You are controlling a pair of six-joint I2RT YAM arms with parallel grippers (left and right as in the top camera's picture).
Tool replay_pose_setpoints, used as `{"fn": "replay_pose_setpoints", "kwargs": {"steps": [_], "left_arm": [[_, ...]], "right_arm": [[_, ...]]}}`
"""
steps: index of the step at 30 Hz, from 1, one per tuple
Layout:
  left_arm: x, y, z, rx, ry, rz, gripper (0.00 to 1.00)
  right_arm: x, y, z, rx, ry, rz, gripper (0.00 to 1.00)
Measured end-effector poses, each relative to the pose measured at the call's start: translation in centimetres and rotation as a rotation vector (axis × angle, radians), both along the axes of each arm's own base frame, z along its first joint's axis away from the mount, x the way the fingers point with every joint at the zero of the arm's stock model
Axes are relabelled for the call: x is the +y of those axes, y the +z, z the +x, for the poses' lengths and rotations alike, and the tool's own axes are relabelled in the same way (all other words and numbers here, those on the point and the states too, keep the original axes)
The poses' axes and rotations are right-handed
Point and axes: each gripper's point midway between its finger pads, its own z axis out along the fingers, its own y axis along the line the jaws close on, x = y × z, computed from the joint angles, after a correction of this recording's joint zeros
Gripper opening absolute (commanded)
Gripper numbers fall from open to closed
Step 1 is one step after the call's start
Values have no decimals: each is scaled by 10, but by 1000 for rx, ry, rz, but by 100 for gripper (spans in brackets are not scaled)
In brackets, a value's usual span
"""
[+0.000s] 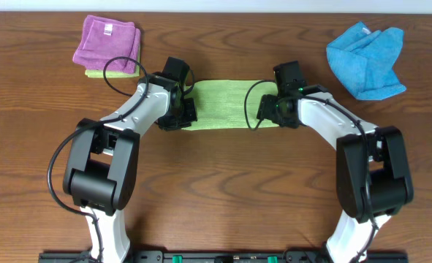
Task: Fold the cloth
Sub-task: 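Hold the left end and carry the right end leftward over the strip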
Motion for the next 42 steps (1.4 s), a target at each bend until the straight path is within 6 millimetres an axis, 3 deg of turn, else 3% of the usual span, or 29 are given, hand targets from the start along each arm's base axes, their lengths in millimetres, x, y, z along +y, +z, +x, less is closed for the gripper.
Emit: {"fn": "replay_pose_setpoints", "kwargs": {"steps": [3,11,13,21,30,38,42], "left_arm": [[0,0,0,0,0,1,10],[1,0,0,-1,1,4,11],[1,0,0,-2,1,4,11],[1,0,0,-2,1,4,11],[1,0,1,-3,1,7,11],[1,0,0,-1,1,8,12],[2,0,-1,2,-4,10,11]], "right_arm": [[2,0,7,-23,5,3,56],[5,-3,16,-46,24,7,16],[5,-4,16,-47,28,7,1],[7,-4,14,-35,42,17,1],[11,-2,-3,39,104,-10,1],[48,11,-3,2,198,-11,1],[55,17,-3,-7,229,-38,2]]}}
